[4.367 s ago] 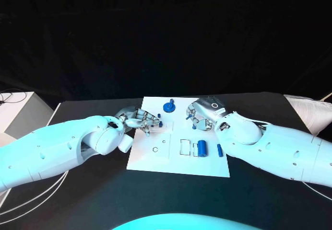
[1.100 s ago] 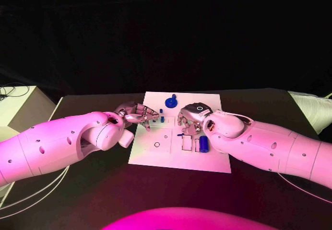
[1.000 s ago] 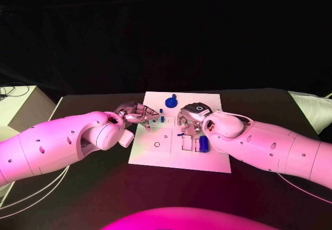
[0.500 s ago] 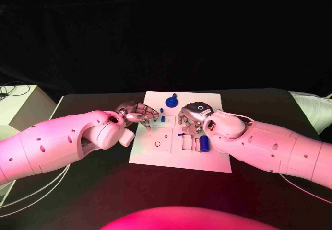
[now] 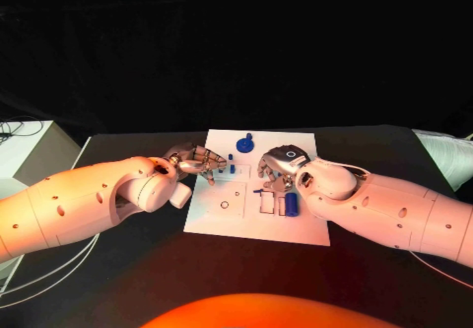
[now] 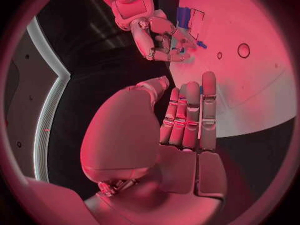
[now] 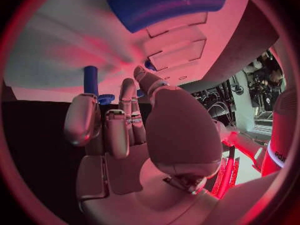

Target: Assemble the parts on the task board

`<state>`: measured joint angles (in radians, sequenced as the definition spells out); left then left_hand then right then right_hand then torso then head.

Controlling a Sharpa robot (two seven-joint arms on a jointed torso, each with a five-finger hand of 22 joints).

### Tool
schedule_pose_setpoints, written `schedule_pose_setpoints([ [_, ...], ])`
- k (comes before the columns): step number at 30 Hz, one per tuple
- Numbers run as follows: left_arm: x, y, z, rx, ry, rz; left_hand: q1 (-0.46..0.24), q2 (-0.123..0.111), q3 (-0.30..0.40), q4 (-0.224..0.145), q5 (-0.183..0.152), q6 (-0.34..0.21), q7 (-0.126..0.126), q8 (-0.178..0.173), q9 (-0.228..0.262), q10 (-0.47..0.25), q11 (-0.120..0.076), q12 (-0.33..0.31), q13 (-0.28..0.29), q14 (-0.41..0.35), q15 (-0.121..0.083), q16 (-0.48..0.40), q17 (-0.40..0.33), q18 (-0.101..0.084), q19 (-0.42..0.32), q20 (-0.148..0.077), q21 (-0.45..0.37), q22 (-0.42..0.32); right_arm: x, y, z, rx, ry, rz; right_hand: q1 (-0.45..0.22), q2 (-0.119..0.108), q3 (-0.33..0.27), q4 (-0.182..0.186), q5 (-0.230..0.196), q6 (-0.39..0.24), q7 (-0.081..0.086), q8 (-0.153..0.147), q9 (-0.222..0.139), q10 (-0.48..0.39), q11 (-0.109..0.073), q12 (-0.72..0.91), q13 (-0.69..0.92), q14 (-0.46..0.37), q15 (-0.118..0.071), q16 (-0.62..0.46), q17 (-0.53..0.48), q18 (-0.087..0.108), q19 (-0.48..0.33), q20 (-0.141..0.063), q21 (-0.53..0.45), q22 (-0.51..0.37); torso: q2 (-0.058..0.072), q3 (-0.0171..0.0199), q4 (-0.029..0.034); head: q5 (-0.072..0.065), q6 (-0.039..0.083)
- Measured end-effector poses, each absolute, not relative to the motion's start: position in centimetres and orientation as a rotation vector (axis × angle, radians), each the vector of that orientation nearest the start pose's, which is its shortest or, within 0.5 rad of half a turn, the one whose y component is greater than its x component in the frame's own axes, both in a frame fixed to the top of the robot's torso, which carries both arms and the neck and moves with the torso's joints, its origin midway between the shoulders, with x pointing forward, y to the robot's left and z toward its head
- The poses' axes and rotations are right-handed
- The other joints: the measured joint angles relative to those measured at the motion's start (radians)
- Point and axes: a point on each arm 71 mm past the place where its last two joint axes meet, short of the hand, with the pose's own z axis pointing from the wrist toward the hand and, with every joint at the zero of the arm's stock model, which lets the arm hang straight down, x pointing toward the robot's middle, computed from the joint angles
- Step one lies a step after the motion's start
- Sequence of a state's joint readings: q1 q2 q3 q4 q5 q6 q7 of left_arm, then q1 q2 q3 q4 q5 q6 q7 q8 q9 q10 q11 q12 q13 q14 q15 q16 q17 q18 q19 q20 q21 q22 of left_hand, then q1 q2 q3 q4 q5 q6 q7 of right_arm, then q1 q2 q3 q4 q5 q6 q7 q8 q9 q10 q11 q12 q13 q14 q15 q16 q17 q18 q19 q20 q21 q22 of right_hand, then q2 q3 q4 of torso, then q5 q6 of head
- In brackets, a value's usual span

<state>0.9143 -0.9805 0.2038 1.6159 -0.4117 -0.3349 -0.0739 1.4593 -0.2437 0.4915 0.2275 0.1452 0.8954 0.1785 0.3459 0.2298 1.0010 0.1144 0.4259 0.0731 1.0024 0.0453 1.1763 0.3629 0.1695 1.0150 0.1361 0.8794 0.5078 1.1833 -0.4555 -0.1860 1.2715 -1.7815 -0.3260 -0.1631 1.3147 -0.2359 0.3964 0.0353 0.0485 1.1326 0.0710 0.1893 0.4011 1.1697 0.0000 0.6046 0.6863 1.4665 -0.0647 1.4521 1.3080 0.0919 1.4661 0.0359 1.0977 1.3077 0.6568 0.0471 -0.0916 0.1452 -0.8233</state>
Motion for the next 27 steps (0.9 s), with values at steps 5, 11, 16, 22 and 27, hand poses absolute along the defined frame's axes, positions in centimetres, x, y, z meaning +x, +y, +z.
schedule_pose_setpoints([
  [5,44.67,25.61,-23.63,-1.137,1.792,-1.104,0.004,0.004,0.000,0.000,0.000,0.000,0.000,0.000,0.000,0.000,0.000,0.000,0.000,0.000,0.000,0.000,0.000,0.000,0.000,0.000,0.000,0.000,48.54,-6.51,-24.83,-0.612,1.622,0.559,-0.004,-0.004,-0.009,0.006,0.000,0.000,0.000,0.000,0.000,-0.001,-0.001,0.000,0.003,0.000,0.000,0.000,0.000,0.000,0.000,0.000,0.000,0.000,0.001,0.0003,0.0006,-0.001,-0.001],
  [11,44.66,25.60,-23.63,-1.137,1.792,-1.104,0.004,0.004,0.000,0.000,0.000,0.000,0.000,0.000,0.000,0.000,0.000,0.000,0.000,0.000,0.000,0.000,0.000,0.000,0.000,0.000,0.000,0.000,48.66,-6.33,-24.96,-0.624,1.632,0.556,-0.004,-0.004,-0.012,0.009,0.000,0.000,0.000,0.000,0.000,-0.002,-0.001,0.000,0.005,0.000,0.000,0.000,0.000,0.000,0.000,0.000,0.000,0.000,0.001,0.0004,0.0018,-0.003,-0.002],
  [16,44.66,25.59,-23.62,-1.137,1.792,-1.104,0.004,0.004,0.000,0.000,0.000,0.000,0.000,0.000,0.000,0.000,0.000,0.000,0.000,0.000,0.000,0.000,0.000,0.000,0.000,0.000,0.000,0.000,48.90,-6.22,-25.07,-0.630,1.636,0.549,-0.004,-0.004,-0.012,0.009,0.000,0.000,0.000,0.000,0.000,-0.001,-0.001,0.004,0.005,0.000,0.000,0.000,0.000,0.000,0.000,0.000,0.000,0.000,0.001,0.0003,0.0027,-0.004,-0.003],
  [22,44.66,25.57,-23.62,-1.137,1.792,-1.104,0.004,0.004,0.000,0.000,0.000,0.000,0.000,0.000,0.000,0.000,0.000,0.000,0.000,0.000,0.000,0.000,0.000,0.000,0.000,0.000,0.000,0.000,49.05,-6.07,-25.12,-0.635,1.635,0.547,-0.004,-0.004,-0.012,0.009,0.000,0.000,0.000,0.000,0.000,-0.001,-0.001,0.004,0.006,0.000,0.000,0.000,0.000,0.000,0.000,0.000,0.000,0.000,0.001,0.0001,0.0026,-0.004,-0.004],
  [27,44.66,25.57,-23.63,-1.137,1.792,-1.104,0.004,0.004,0.000,0.000,0.000,0.000,0.000,0.000,0.000,0.000,0.000,0.000,0.000,0.000,0.000,0.000,0.000,0.000,0.000,0.000,0.000,0.000,48.93,-5.78,-25.09,-0.638,1.626,0.559,-0.004,-0.004,-0.016,0.013,0.000,-0.002,-0.002,0.000,0.000,-0.001,-0.001,0.004,0.007,0.000,0.000,0.000,0.000,0.000,0.000,0.000,0.000,0.000,0.001,0.0001,0.0029,-0.003,-0.006],
])
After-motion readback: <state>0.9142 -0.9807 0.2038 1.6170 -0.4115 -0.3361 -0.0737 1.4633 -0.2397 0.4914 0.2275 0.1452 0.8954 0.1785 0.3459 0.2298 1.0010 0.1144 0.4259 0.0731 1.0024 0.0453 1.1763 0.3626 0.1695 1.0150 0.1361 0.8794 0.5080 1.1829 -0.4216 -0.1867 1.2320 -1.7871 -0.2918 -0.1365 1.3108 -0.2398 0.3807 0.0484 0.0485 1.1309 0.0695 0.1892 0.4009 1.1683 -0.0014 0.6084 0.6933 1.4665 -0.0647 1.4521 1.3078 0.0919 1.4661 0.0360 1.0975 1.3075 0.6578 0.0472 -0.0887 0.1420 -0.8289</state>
